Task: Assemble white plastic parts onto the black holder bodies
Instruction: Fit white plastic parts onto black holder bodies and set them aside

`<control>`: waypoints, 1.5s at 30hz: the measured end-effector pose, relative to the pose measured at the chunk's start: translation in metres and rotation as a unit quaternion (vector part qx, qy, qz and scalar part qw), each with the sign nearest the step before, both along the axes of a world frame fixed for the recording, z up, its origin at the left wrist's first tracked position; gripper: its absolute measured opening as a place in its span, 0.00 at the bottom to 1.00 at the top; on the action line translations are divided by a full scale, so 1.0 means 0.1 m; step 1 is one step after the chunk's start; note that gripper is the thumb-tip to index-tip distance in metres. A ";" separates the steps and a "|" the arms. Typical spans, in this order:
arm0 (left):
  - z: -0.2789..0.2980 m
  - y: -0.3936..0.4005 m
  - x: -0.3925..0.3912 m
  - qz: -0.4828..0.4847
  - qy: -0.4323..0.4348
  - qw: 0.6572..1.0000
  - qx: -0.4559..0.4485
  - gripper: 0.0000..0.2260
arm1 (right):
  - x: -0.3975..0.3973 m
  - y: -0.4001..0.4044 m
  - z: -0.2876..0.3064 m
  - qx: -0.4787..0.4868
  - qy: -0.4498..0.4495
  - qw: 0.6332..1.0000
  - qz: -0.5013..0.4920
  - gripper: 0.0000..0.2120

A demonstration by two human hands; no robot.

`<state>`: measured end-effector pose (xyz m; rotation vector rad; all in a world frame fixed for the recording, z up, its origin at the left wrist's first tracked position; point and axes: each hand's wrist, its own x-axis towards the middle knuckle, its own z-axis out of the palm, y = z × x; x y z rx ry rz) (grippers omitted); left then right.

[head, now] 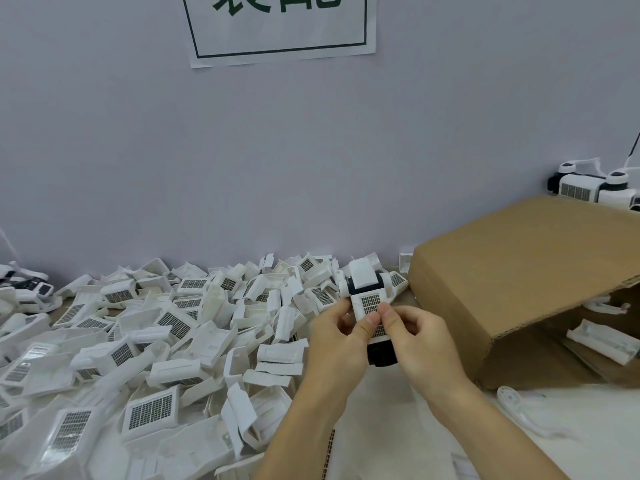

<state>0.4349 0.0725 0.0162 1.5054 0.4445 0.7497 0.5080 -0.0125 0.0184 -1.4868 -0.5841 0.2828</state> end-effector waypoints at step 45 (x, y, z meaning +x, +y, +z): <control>0.30 0.37 -0.31 -0.036 -0.130 0.966 -0.221 0.14 | 0.04 -0.16 0.16 0.096 0.296 0.914 0.259 0.18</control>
